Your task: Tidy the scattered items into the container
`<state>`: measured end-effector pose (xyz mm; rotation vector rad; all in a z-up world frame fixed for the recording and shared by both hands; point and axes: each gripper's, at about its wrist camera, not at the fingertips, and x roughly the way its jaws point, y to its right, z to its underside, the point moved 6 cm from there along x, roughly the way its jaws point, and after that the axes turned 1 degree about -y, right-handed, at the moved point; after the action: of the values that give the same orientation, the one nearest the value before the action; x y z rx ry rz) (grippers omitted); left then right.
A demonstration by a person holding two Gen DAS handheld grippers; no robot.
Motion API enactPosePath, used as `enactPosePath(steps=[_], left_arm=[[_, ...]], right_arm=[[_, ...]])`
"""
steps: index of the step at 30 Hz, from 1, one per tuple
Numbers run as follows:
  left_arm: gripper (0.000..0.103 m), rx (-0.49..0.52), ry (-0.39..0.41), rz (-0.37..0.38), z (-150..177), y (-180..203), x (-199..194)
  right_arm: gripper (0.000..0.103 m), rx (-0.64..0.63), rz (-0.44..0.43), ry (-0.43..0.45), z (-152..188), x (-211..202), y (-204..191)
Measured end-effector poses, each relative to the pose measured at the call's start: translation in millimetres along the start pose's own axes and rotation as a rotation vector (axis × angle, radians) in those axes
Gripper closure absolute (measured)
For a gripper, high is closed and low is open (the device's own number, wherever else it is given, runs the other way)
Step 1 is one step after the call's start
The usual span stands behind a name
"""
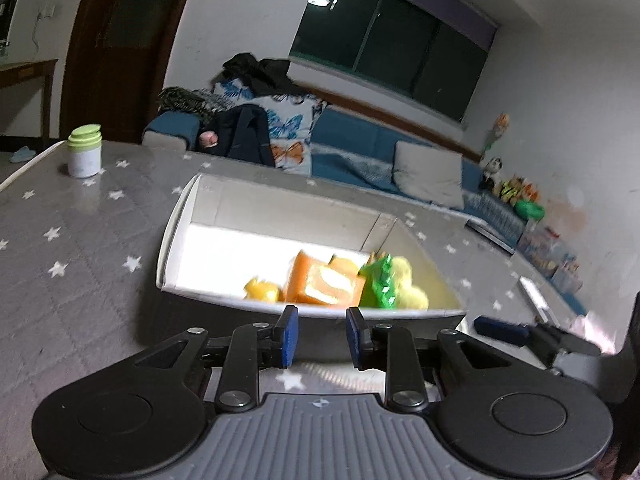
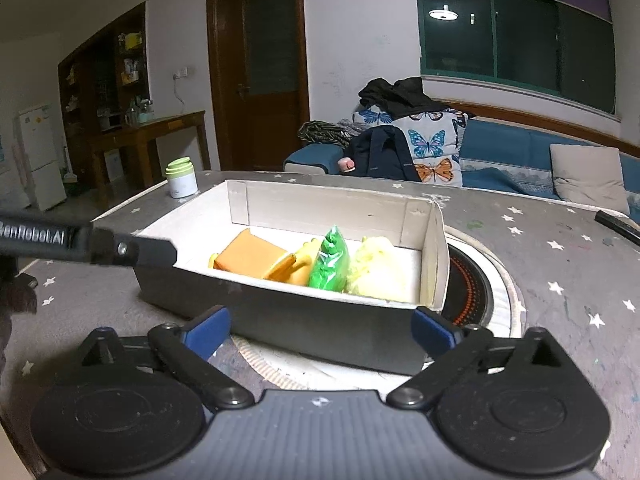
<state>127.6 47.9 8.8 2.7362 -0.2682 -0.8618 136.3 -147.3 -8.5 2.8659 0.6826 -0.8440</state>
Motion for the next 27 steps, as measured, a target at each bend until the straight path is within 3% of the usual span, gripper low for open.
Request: enactPosePath(steps=[11,27], left_arm=[[0.074,0.079,-0.101,-0.16,24,2,15],[0.074,0.087,-0.18,-0.21,42,1,22]], right_arm=[[0.0,0.024,0.041,-0.064,16,2,2],[0.0,0.08,0.038,-0.107,25,4,3]])
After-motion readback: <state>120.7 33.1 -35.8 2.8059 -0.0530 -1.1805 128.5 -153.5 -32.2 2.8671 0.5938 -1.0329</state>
